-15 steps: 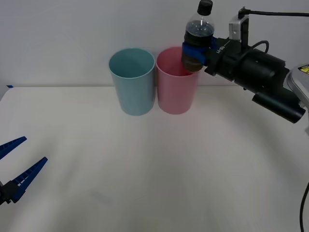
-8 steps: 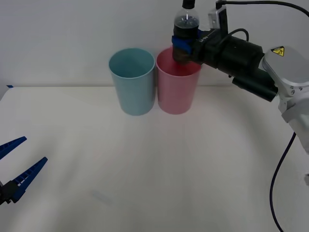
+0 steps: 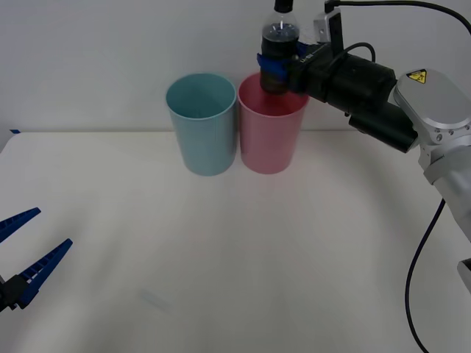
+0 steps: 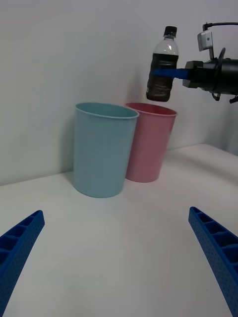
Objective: Grasp the object on the table and drop it into the matching bin: aluminum can to the light blue bin, PET bottle to the pink bin.
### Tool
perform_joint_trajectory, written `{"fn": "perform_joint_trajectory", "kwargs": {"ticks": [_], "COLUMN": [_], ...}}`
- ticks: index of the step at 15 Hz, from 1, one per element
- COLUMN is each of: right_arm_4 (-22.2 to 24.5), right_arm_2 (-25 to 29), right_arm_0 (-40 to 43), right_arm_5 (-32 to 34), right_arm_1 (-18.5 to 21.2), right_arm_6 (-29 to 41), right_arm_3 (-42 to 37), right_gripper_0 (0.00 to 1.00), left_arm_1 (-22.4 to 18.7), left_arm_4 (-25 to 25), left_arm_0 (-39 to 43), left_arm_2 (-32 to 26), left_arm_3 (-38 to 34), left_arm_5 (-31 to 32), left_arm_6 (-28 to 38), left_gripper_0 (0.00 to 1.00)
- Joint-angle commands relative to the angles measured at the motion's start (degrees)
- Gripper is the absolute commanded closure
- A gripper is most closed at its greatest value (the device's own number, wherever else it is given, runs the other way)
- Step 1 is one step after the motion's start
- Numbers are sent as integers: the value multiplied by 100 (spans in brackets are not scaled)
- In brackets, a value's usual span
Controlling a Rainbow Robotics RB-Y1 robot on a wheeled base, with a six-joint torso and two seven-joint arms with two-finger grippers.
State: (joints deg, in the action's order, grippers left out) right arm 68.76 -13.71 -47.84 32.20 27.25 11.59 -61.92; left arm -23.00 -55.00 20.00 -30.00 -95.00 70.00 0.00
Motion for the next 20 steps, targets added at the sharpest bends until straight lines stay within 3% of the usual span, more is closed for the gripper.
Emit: {"fn": "perform_joint_trajectory", "kwargs": {"ticks": [1, 5, 11, 20], "right_arm_4": [-3, -240, -407, -574], "right_arm_2": [9, 53, 483, 1775], "right_arm_0": [3, 117, 1699, 3650], "right_arm_5": [14, 331, 568, 2097], "right_arm_1": [9, 149, 615, 721], "right_arm_6": [-25, -34, 54, -34], "right_arm_3": [-4, -154, -2017, -3186], "right_gripper_0": [0, 0, 0, 0], "left_arm_1": [0, 0, 0, 0], "left_arm_4": [0, 0, 0, 0], "left_arm_0": [0, 0, 0, 0], "left_arm_2": [0, 0, 0, 0], "left_arm_3": [0, 0, 0, 0], "left_arm_5": [0, 0, 0, 0], "left_arm_6": [0, 0, 0, 0], "left_gripper_0": [0, 0, 0, 0]}}
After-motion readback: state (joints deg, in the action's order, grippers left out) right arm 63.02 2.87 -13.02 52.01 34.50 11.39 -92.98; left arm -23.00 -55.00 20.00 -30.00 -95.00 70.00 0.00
